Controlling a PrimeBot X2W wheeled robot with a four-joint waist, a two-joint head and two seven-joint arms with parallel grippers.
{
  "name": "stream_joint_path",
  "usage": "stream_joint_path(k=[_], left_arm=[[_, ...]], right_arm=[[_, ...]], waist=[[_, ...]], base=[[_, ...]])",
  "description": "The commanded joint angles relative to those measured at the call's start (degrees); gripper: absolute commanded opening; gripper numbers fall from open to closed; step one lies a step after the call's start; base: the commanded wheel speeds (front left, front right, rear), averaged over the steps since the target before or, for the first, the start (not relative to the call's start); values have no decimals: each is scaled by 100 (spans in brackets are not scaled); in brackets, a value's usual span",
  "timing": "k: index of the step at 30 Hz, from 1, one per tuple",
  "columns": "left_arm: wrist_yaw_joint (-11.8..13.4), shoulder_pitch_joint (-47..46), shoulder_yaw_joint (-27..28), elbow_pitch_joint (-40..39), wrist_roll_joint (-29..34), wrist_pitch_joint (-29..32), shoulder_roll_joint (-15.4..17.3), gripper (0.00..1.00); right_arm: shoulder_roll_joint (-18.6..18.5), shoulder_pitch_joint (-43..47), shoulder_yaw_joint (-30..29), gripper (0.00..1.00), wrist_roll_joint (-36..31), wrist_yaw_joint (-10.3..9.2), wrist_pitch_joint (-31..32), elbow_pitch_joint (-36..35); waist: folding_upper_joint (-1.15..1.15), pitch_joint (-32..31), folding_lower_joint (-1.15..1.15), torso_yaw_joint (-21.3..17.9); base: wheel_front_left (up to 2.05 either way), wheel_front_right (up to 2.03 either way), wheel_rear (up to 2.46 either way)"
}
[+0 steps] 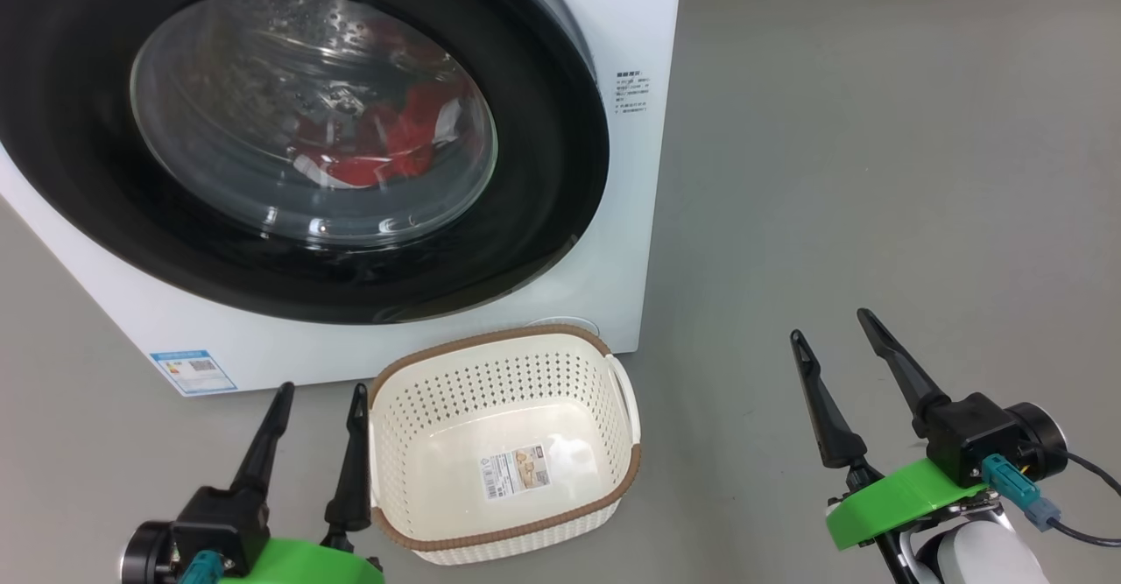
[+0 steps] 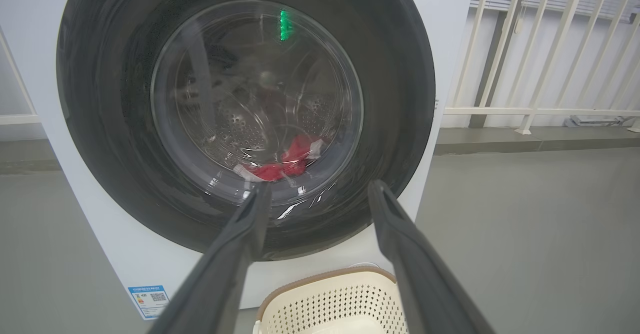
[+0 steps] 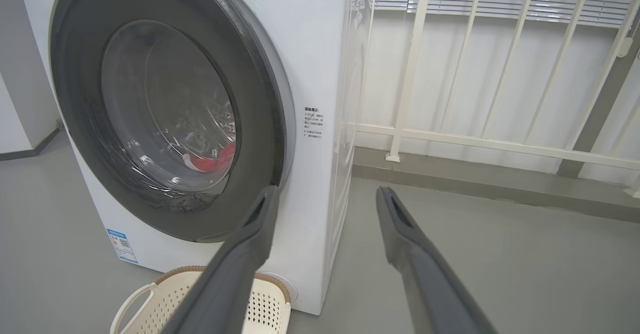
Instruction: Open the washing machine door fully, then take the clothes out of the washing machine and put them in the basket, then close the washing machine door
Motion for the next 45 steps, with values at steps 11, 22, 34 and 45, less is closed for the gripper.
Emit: stream_joint_path(k=[11,22,34,45], left_arm=[[34,-250,237,-124,-48,-69,94,100],[46,-279,252,-161,-334,-69,94,100],[59,-511,182,-373,-498,-69,94,100],[108,-756,19,-636,-583,-69,94,100]], right_arm=[[-16,-248,114,100,1,2,-61,-150],[-5,-343,-25,40,407,2,-61,-111],[-4,-799,-88,0,2043,2,-61,26],[-140,-1589,337,0,4816,2,-61,123]], waist=[[0,10,0,-2],[0,132,0,50],[0,610,0,170],[0,1215,0,326]], base=[[0,0,0],[0,0,0],[0,0,0],[0,0,0]])
